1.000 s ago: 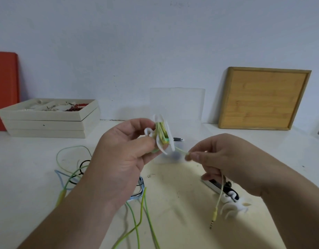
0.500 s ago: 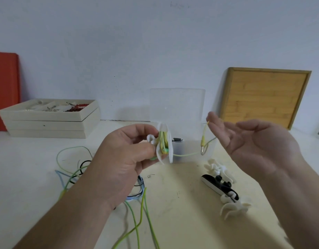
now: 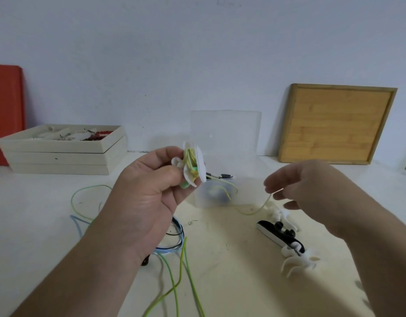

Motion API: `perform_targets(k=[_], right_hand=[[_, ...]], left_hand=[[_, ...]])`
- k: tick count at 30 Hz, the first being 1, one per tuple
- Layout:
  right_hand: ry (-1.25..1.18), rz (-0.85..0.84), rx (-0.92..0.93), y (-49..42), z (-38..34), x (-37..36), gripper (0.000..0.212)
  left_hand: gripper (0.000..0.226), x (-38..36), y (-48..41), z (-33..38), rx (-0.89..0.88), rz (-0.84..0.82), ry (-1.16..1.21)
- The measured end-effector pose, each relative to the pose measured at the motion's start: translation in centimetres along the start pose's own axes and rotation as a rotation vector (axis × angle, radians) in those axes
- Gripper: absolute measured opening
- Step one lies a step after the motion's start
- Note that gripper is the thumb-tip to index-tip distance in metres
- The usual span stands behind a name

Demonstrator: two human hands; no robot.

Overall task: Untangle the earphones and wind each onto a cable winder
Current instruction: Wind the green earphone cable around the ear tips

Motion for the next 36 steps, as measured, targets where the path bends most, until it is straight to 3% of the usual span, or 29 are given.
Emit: perform_targets(k=[4,7,9,12,17,22,25,29,33,36], right_hand=[[-0.036,-0.229,0.168,0.9,-1.2,-0.8,0.028],[-0.027,-0.31,0.225,1.4,-1.7,-2.4,0.04],[-0.023,-0.33,0.264,1.5,-2.1,-3.6,0.037],[-0.128,-0.366,0.236,1.8,-2.5,-4.5,0.006],[-0.093,-0.303,0.132,1.7,-2.2,-4.9,0.02],[-0.189,-0.253,0.074,1.8,-2.2,-5.0,0.011],[-0.15,-0.219,0.077,1.8,-2.3,-4.7,0.036],[0.188,-0.161,0.207,1.7,-2.7,-3.6,0.058],[0.249,-0.071,0.298,2.1,-3.3,-1.2,0.047],[-0.02,-0.086,0.399,2.2,-3.2,0.1,0.028]], left_hand=[[0.021,0.3,-0.3,-0.3,0.002,0.047,0.012],[0.023,0.2,-0.2,-0.2,0.004,0.027,0.03],[0.027,-0.1,0.0,-0.1,0.003,-0.001,0.022],[0.029,-0.1,-0.1,-0.1,-0.008,0.006,0.008],[0.034,-0.1,-0.1,0.0,-0.017,0.0,0.004],[0.028,0.0,-0.2,-0.2,-0.033,0.029,0.001],[0.03,0.4,-0.3,-0.1,-0.072,0.14,-0.093],[0.024,2.0,-0.4,-0.2,-0.131,0.422,-0.207],[0.022,4.0,-0.7,-0.1,-0.148,0.622,-0.249],[0.024,4.5,-0.9,-0.1,-0.144,0.659,-0.257]])
Point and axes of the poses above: each hand's wrist, its own y-axis away from the middle knuckle, its own x-axis out of the back of the hand, z = x × y, the point moved 3 cm from there along -y, towards the middle knuckle, and after that the axes turned 4 degrees about x, right-handed, at the moved point
